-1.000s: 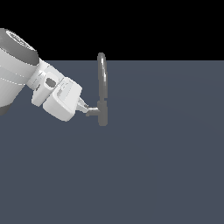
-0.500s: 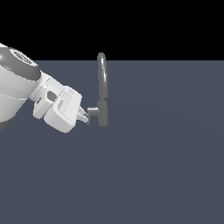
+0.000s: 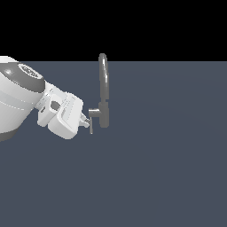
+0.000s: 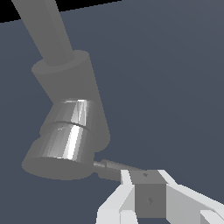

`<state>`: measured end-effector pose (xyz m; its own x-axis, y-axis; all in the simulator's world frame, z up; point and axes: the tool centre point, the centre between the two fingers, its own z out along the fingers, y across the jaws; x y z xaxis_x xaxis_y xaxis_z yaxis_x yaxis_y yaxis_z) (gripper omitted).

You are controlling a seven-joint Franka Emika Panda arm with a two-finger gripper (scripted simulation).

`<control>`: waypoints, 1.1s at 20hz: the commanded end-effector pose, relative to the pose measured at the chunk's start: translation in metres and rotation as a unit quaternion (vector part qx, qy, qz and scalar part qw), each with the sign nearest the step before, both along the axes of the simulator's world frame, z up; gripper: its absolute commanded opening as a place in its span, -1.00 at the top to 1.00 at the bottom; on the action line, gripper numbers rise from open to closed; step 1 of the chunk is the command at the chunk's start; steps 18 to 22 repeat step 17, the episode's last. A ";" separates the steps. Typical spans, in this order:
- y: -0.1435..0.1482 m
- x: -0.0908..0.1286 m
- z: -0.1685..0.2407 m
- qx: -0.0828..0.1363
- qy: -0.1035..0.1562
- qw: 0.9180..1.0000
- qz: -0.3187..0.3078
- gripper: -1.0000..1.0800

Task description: Turn on the faucet by rotating a designated handle.

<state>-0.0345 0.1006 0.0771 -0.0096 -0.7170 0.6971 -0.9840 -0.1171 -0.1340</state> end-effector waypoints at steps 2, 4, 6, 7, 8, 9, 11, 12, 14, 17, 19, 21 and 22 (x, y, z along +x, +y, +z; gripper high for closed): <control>-0.003 0.004 -0.007 -0.004 0.003 1.000 -0.002 1.00; -0.004 0.008 -0.014 -0.004 0.005 1.000 -0.003 1.00; -0.005 0.012 -0.020 -0.005 0.007 1.000 -0.005 1.00; -0.005 0.014 -0.024 -0.005 0.009 1.000 -0.006 1.00; -0.006 0.016 -0.027 -0.005 0.010 1.000 -0.006 1.00; -0.006 0.018 -0.030 -0.005 0.011 1.000 -0.007 1.00; -0.007 0.022 -0.037 -0.006 0.014 1.000 -0.009 1.00; -0.007 0.024 -0.040 -0.006 0.015 1.000 -0.009 1.00; -0.008 0.028 -0.046 -0.006 0.017 1.000 -0.011 1.00; -0.009 0.031 -0.053 -0.007 0.019 1.000 -0.012 1.00; -0.009 0.031 -0.053 -0.007 0.019 1.000 -0.012 1.00; -0.009 0.031 -0.053 -0.007 0.019 1.000 -0.012 1.00; -0.009 0.031 -0.053 -0.007 0.019 1.000 -0.012 1.00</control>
